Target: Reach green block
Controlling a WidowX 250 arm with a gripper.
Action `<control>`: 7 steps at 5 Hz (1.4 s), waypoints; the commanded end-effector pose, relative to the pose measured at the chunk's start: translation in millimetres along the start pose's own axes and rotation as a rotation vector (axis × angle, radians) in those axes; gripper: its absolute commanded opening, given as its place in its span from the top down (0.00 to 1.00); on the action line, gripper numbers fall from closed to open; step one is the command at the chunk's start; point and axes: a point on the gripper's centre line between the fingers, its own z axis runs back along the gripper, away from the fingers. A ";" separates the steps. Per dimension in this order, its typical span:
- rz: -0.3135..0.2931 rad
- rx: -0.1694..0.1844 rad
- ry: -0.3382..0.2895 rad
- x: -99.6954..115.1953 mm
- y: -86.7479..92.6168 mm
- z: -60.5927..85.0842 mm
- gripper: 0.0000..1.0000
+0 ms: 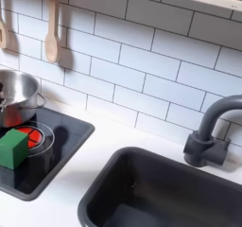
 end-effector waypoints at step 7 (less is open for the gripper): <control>0.040 0.028 0.076 34.3 -14.7 -51.4 0.00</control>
